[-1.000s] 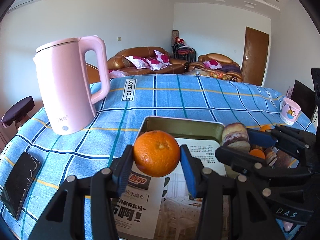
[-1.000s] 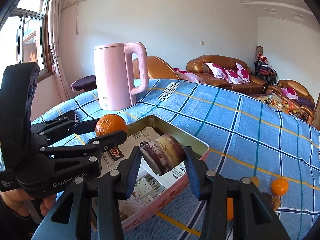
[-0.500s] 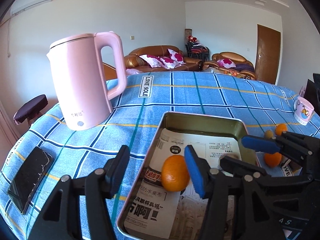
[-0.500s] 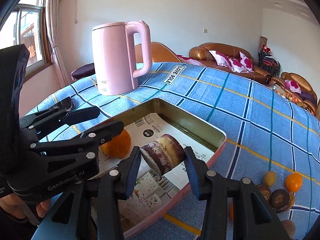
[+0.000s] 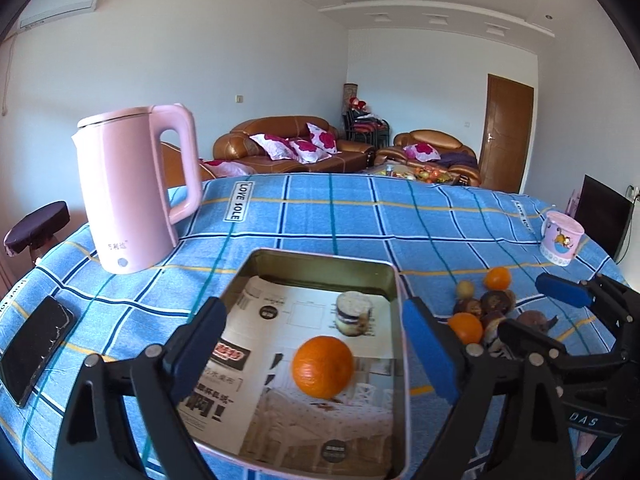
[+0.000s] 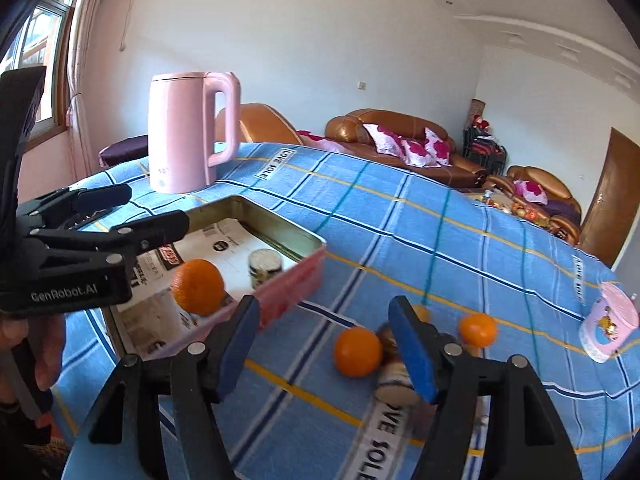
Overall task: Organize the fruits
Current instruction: 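Lower the right tool onto the dark mangosteen and close on it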
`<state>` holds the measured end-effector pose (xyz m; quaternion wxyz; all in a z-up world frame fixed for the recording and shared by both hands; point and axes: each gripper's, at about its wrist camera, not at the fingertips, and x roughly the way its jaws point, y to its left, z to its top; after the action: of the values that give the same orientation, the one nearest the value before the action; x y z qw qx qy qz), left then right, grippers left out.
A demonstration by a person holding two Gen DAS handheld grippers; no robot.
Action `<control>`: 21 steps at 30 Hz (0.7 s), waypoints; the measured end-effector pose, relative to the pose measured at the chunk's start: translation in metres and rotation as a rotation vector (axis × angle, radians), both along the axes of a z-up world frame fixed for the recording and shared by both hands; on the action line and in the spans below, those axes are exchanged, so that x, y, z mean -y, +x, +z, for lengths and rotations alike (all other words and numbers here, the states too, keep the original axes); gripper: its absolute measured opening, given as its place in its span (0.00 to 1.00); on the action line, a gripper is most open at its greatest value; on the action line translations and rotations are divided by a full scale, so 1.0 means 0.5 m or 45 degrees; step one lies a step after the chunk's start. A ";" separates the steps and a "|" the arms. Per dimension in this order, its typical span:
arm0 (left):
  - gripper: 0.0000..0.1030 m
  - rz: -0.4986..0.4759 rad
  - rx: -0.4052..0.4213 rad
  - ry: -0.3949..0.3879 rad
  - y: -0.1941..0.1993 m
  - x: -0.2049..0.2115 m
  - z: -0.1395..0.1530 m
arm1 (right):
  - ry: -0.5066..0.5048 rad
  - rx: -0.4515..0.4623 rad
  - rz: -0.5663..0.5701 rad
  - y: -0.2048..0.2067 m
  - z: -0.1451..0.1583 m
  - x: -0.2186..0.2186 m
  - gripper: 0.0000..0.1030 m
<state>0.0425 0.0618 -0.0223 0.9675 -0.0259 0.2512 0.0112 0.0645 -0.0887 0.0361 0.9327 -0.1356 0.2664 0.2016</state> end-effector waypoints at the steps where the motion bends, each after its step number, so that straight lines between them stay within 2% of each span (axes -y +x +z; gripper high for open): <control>1: 0.89 -0.015 -0.003 0.000 0.000 0.013 -0.001 | 0.006 0.006 -0.031 -0.004 0.001 0.024 0.66; 7: 0.90 -0.092 -0.027 0.030 0.004 0.087 -0.012 | 0.052 -0.026 -0.195 -0.002 -0.002 0.140 0.68; 14: 0.90 -0.139 -0.046 0.069 0.014 0.137 -0.021 | 0.081 -0.153 -0.202 0.029 -0.033 0.175 0.68; 21: 0.90 -0.152 -0.076 0.073 0.029 0.149 -0.033 | 0.106 -0.294 -0.156 0.065 -0.063 0.170 0.69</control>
<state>0.0568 -0.0126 -0.0388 0.9589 0.0172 0.2806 -0.0387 0.0970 -0.1737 0.0048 0.9113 -0.0562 0.3712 0.1692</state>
